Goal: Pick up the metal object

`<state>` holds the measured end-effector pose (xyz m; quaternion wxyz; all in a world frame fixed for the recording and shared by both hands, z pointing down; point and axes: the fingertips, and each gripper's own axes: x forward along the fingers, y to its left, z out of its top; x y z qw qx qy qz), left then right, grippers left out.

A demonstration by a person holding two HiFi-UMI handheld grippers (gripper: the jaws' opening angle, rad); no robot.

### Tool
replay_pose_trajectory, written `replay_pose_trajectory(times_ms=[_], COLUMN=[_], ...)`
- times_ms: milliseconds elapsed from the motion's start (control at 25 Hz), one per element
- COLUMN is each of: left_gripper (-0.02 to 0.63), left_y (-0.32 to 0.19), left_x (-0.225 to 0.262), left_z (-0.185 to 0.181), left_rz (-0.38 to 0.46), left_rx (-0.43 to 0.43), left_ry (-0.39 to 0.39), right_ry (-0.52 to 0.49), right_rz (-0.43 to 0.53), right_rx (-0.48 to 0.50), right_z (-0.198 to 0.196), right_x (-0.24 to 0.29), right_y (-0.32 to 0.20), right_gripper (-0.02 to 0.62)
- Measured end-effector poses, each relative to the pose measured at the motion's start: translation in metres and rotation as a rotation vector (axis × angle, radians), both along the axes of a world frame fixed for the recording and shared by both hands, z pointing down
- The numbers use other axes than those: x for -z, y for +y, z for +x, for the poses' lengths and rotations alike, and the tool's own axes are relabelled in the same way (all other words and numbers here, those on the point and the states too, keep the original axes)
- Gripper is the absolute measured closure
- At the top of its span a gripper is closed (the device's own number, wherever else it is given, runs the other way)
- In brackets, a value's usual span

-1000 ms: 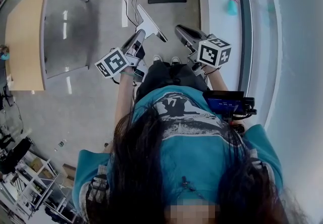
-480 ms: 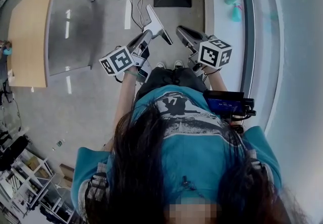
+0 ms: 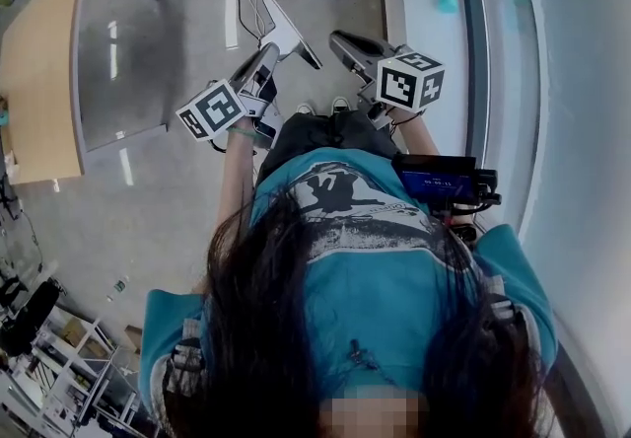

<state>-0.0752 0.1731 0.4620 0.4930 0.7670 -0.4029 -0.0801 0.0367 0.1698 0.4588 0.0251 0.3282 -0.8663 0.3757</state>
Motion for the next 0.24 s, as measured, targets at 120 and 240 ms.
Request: replay_pose_trajectory(times_ms=[120, 240], left_gripper=[0.603, 0.603], left_y=[-0.002, -0.008], left_x=[-0.007, -0.017], left_z=[-0.002, -0.004], left_rz=[0.004, 0.017], left_rx=[0.005, 0.009], left_ry=[0.000, -0.006], right_ry=[0.000, -0.004], right_rz=[0.006, 0.019], right_rx=[-0.003, -0.006], right_z=[0.001, 0.001], right_x=[-0.007, -0.016], right_y=[-0.002, -0.008], right_gripper=[0.581, 0.581])
